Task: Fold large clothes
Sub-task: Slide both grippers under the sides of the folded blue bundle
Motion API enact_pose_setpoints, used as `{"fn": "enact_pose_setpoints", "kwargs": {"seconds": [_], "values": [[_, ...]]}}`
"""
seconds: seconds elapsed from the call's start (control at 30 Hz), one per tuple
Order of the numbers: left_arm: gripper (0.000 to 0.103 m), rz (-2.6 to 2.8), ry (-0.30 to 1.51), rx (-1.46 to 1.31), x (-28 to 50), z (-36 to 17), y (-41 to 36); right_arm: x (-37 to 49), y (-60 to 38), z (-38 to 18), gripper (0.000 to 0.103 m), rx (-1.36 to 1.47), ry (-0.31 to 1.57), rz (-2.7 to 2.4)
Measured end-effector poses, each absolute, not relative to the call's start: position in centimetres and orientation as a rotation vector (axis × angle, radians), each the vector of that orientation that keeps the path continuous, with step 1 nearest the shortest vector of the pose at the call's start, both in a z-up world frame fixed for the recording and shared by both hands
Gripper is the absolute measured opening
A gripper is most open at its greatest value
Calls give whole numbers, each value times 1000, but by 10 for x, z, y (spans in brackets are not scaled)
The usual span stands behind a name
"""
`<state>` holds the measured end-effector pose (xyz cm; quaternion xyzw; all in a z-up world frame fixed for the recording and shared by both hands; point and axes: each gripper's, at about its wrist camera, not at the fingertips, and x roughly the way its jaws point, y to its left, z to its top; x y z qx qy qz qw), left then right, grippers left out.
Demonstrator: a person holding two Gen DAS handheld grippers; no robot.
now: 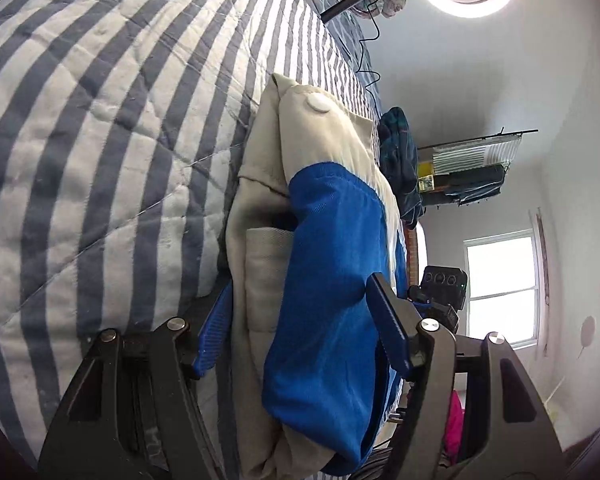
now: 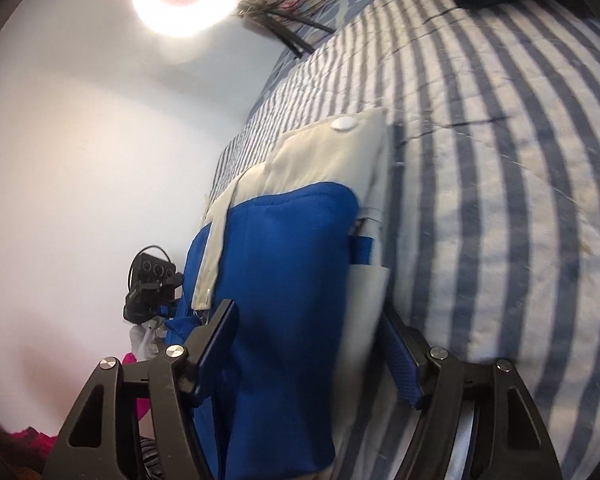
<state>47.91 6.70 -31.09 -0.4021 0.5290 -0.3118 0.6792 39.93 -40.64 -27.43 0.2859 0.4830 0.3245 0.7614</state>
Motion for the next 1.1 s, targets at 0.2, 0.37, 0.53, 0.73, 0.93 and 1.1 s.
{"fn": "enact_pose_setpoints", "kwargs": {"seconds": [0.2, 0.37, 0.53, 0.73, 0.93, 1.1], "values": [[67, -696, 1179, -875, 486, -308, 51, 408, -388, -274, 73, 585, 1056, 732], [67, -667, 1186, -838, 494, -303, 34, 400, -381, -275, 74, 599, 1051, 730], [62, -592, 1176, -739, 494, -291, 14, 400, -374, -273, 54, 572, 1073, 673], [54, -547, 1148, -647, 486, -276, 0, 394, -357, -256, 42, 484, 1072, 618], [46, -536, 1111, -559, 483, -252, -16, 387, -330, -231, 31, 359, 1050, 562], [43, -529, 1081, -501, 479, -232, -35, 377, -303, -210, 28, 241, 1036, 487]]}}
